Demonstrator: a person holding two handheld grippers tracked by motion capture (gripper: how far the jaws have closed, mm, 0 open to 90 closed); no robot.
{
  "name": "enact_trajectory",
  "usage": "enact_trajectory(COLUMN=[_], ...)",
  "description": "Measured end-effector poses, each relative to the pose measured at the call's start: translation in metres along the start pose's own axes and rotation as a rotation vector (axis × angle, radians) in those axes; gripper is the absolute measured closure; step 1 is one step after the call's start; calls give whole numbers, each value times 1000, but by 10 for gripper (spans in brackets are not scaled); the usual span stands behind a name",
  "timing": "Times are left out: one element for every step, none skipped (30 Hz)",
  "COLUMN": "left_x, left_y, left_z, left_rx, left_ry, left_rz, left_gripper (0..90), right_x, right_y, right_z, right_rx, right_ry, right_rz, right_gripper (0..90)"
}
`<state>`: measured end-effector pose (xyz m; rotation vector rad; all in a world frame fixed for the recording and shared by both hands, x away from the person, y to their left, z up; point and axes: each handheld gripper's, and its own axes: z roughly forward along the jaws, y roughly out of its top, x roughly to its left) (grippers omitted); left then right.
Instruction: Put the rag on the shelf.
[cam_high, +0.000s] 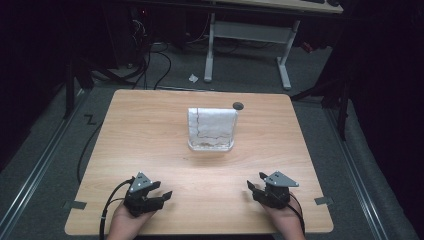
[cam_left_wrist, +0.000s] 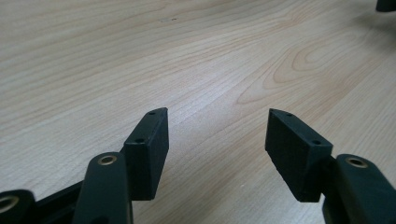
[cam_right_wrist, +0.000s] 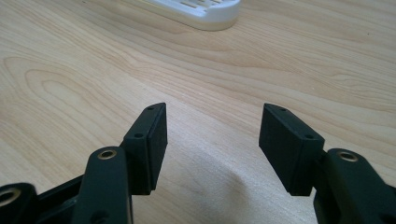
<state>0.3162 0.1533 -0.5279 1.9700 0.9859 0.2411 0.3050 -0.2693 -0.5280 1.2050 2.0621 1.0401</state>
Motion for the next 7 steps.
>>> enact_trajectory(left_x=[0, 0, 0, 0, 1, 1, 1], left_y=[0, 0, -1, -1, -1, -2, -2], left_z=[-1, -2, -2, -2, -2, -1, -1], left_rx=[-3, -3, -3, 2, 3, 6, 6], left_ry=[-5, -1, 6, 10, 12, 14, 14], left_rz=[-1, 5, 12, 15, 14, 11, 11], left_gripper=[399, 399, 398, 398, 397, 397, 396], right_x=[-1, -2, -3, -3, -3, -3, -3], right_y=[0, -1, -1, -1, -1, -1, -2], right_z=[0, 0, 0, -1, -1, -1, -1], right_rx=[-3, -3, -4, -3, -3, -3, 0], right_ry=[-1, -1, -1, -2, -2, -1, 1], right_rz=[3, 7, 1, -1, -5, -6, 0], right_gripper=[423, 423, 423, 423, 423, 423, 423])
